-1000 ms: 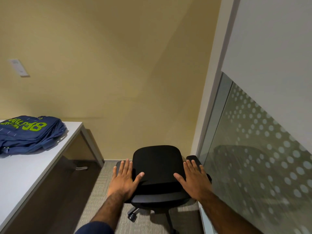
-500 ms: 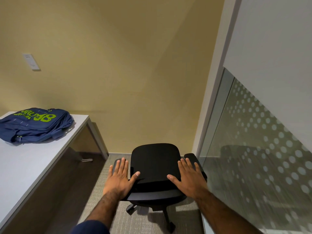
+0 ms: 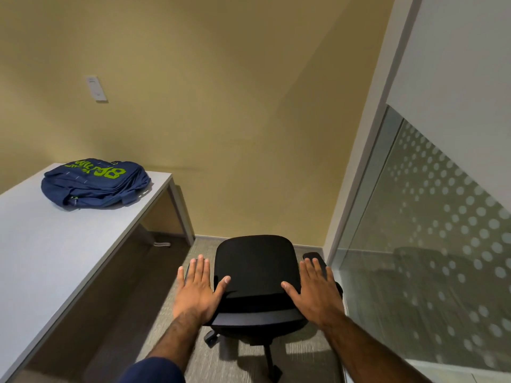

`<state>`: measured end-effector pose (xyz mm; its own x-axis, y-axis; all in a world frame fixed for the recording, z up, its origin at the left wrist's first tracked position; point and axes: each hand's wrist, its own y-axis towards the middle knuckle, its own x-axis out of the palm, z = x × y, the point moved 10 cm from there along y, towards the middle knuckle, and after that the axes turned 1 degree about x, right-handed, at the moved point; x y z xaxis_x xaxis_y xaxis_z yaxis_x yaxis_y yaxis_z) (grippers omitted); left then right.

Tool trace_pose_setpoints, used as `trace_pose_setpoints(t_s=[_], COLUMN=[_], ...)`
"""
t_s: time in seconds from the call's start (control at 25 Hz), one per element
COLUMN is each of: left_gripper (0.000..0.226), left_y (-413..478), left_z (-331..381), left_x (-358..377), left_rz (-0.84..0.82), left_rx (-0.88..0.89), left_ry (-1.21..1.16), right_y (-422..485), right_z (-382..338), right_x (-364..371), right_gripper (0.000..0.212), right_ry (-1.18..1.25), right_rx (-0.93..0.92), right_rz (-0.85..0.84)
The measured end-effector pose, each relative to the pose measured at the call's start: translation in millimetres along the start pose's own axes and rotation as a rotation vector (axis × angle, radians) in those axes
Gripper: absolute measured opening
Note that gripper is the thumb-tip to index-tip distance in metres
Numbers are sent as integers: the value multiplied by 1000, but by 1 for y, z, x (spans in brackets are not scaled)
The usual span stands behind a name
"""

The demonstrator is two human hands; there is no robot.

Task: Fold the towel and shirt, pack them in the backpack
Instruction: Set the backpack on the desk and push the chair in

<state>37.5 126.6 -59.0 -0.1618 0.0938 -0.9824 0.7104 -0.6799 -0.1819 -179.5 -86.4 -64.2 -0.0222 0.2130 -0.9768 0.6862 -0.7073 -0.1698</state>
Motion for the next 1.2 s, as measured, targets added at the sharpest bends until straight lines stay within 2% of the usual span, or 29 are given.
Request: trace_pose_setpoints(t_s=[0.12, 0.52, 0.84, 1.04, 1.2], left_gripper=[94, 88, 87, 85, 85], left_y=[-33, -98, -89, -73, -57], left_z=[-27, -79, -92, -106, -117], left_x=[-2, 13, 13, 12, 9], left_rz=[36, 12, 17, 11, 23], left_rx=[-87, -128, -209, -274, -340], left_ry=[-26, -122, -157, -153, -147], right_y=[-27, -73, -44, -15, 18], right_z=[-8, -59, -74, -93, -110], right_x=[2, 6, 1, -7, -13], right_gripper=[99, 116, 118, 108, 108], right_ry=[20, 40, 44, 51, 52], right_rx=[109, -6, -72, -153, -222], right_rz=[26, 69, 66, 89, 92])
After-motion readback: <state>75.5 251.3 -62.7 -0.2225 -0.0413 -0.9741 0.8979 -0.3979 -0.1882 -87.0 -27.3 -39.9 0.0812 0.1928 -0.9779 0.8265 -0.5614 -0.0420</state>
